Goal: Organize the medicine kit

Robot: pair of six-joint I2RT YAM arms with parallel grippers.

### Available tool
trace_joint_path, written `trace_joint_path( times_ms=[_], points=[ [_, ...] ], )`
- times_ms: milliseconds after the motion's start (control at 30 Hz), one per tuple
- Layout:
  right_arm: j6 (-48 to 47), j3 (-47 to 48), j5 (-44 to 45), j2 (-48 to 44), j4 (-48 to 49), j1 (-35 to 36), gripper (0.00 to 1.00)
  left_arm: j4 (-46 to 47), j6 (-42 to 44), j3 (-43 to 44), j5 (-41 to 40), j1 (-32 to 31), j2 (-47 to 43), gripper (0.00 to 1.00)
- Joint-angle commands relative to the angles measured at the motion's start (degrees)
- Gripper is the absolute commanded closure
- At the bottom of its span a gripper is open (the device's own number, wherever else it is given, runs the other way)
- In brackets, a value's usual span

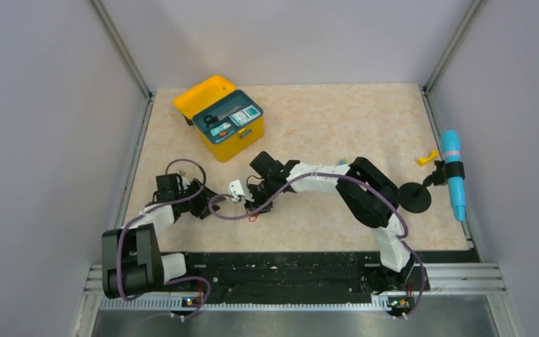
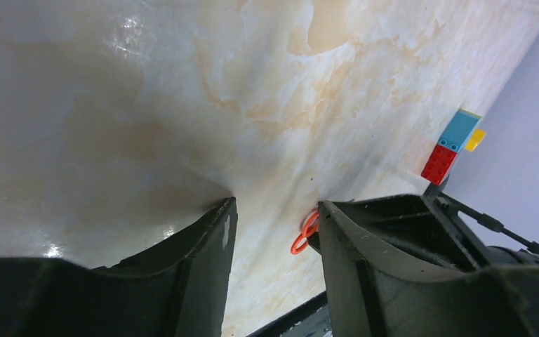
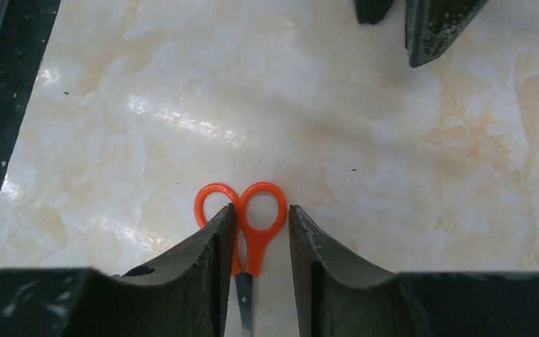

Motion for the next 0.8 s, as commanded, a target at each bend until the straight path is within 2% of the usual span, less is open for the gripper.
trace_joint_path(
  times_ms=[0, 133, 200, 333, 433, 500, 600, 667, 767],
  points=[
    [0.1, -9.2, 11.1, 0.7, 5.6, 2.4, 0.71, 1.9, -1.7, -1.5, 1.4, -0.7, 1.7, 0.48],
    [-1.7, -21.8, 13.8, -3.4, 16.3, 4.8, 0.76, 4.3, -2.8, -0.8, 3.3, -3.8, 6.1, 0.48],
    [-1.0, -25.1, 15.1, -4.4, 19.9, 5.6, 0.80, 5.0, -3.0, -0.1, 3.5, -6.0, 8.0, 0.48],
    [3.3, -27.9, 17.6, -4.7, 26.3, 5.9, 0.83, 8.7, -4.3, 0.4, 3.7, -9.1, 11.1, 0.48],
    [6.6, -27.3, 17.4, -5.4, 26.6, 5.7, 0.83, 8.8, -3.9, 1.4, 3.5, -10.0, 13.3, 0.48],
    [8.8, -25.6, 14.5, -7.0, 24.3, 5.0, 0.79, 8.1, -2.9, 2.6, 4.1, -10.8, 14.9, 0.48],
    [12.4, -20.4, 8.3, -9.7, 16.9, 2.4, 0.66, 3.4, -0.3, 6.7, 4.5, -10.9, 16.9, 0.50],
    [11.6, -17.2, 3.4, -11.2, 12.6, 0.7, 0.58, 0.8, 1.2, 9.2, 5.1, -10.9, 17.9, 0.50],
    [6.2, -14.9, 0.9, -11.5, 8.2, 0.4, 0.52, 0.0, 1.1, 11.1, 5.3, -10.8, 18.6, 0.51]
  ],
)
